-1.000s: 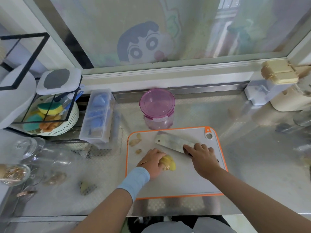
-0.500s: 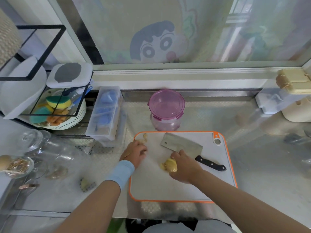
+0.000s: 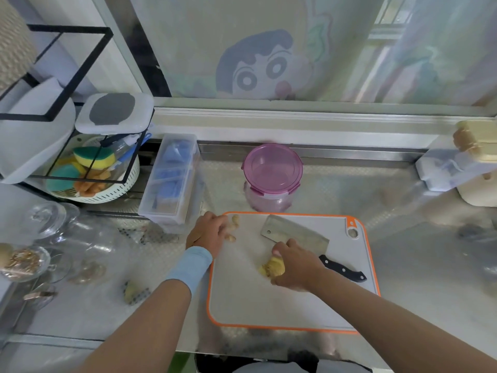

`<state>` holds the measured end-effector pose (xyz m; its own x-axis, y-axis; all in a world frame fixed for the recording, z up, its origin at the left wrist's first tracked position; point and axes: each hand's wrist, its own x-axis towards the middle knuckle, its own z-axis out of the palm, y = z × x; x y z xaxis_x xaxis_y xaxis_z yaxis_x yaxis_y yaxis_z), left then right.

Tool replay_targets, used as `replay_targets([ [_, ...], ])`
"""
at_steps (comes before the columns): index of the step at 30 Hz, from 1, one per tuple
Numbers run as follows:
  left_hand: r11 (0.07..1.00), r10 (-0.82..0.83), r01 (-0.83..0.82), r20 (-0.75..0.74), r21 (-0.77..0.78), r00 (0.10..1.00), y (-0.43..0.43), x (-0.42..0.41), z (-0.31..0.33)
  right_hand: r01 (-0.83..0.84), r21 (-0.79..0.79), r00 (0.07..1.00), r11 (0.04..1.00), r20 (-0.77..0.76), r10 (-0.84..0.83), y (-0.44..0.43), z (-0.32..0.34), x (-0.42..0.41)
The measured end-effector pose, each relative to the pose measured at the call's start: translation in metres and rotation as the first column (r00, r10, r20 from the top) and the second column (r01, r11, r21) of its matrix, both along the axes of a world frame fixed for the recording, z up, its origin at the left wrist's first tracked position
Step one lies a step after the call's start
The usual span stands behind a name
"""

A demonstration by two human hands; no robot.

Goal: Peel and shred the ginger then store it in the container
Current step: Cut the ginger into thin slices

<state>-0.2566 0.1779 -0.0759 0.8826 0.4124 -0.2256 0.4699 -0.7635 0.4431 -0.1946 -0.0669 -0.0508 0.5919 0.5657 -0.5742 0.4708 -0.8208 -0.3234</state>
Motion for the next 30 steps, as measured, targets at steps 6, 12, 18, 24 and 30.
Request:
replay_targets([
  [6, 0.999, 0.013, -0.012, -0.021, 0.036, 1.000, -0.001, 0.008, -0.005, -0.085, -0.011, 0.996, 0.996, 0.013, 0.085, 0.017, -0.004, 0.007],
  [12, 0.995, 0.092, -0.097, -0.134, -0.035, 0.987, 0.000, 0.012, 0.009, -0.069, 0.028, 0.998, 0.997, -0.009, 0.069, 0.014, -0.009, 0.005],
  [18, 0.896, 0.297, -0.301, -0.063, -0.326, 0.953, -0.012, -0.022, 0.017, -0.042, 0.033, 0.999, 0.999, -0.002, 0.042, 0.010, -0.004, 0.001],
  [24, 0.951, 0.129, -0.191, -0.252, -0.242, 0.959, -0.034, -0.054, 0.015, 0.001, 0.060, 0.997, 0.998, 0.072, -0.005, 0.008, 0.002, -0.010],
  [30, 0.987, -0.035, 0.054, -0.126, 0.150, 0.991, -0.055, -0.059, 0.016, 0.111, 0.055, 0.992, 0.992, 0.050, -0.114, -0.017, -0.001, -0.019],
])
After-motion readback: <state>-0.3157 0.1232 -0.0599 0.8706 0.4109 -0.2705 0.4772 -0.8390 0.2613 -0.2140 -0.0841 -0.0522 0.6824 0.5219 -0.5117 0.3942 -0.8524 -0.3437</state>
